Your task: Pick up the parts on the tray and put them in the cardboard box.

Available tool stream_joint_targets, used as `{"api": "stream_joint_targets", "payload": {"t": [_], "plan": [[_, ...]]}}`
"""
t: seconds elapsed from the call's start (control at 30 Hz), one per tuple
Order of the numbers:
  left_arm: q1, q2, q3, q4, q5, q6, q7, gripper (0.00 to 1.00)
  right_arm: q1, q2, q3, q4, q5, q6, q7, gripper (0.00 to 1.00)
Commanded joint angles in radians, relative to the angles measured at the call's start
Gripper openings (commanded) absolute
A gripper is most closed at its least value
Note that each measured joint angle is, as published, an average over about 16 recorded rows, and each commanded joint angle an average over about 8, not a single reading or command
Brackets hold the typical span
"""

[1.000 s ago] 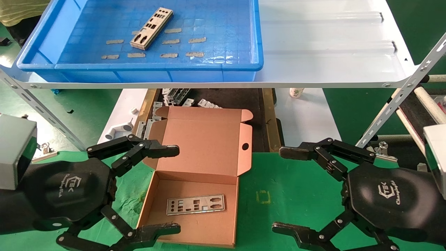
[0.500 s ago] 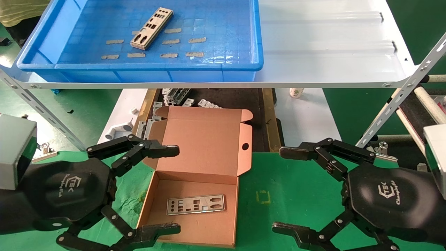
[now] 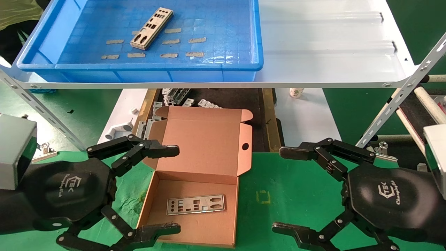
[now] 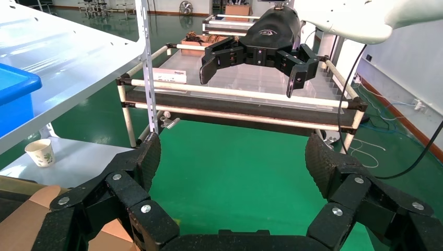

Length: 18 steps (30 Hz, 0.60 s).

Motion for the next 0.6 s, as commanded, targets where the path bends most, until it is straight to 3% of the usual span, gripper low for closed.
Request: {"api": "stream_joint_targets", "payload": {"t": [0.03, 0.6], "plan": [[0.000, 0.000, 0.000, 0.000, 0.000, 0.000, 0.000, 1.00, 0.000, 0.000, 0.000, 0.000, 0.000, 0.000, 0.000, 1.00], [0.000, 0.000, 0.000, 0.000, 0.000, 0.000, 0.000, 1.00, 0.000, 0.000, 0.000, 0.000, 0.000, 0.000, 0.000, 1.00]]}}
